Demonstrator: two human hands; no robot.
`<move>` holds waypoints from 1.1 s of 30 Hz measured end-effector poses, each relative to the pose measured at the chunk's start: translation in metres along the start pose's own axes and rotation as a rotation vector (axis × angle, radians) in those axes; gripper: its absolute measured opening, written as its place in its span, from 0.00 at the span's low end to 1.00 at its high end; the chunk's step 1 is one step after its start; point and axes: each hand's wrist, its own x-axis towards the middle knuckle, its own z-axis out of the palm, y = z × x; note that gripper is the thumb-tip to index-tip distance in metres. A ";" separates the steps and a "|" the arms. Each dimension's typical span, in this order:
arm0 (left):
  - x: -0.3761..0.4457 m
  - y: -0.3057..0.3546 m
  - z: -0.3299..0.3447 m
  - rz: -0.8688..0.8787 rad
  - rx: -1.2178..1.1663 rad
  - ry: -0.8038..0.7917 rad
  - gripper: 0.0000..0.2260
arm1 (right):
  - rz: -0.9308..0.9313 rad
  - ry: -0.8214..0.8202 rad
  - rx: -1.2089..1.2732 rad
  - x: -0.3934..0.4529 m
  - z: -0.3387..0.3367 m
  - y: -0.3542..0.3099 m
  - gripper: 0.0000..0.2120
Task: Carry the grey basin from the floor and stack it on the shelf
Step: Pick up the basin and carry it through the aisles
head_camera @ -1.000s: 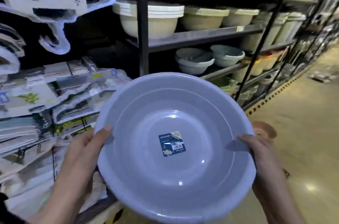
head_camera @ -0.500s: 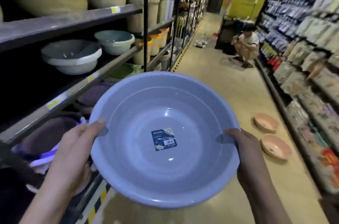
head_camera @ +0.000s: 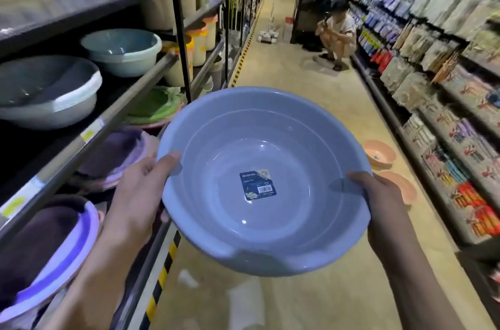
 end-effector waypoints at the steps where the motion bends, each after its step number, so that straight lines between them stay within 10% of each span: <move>1: 0.012 -0.001 0.002 -0.007 0.004 0.017 0.28 | 0.004 -0.006 -0.010 0.011 0.006 0.000 0.11; 33: 0.478 -0.080 0.141 -0.233 0.293 0.182 0.30 | -0.070 -0.249 -0.378 0.557 0.194 0.022 0.07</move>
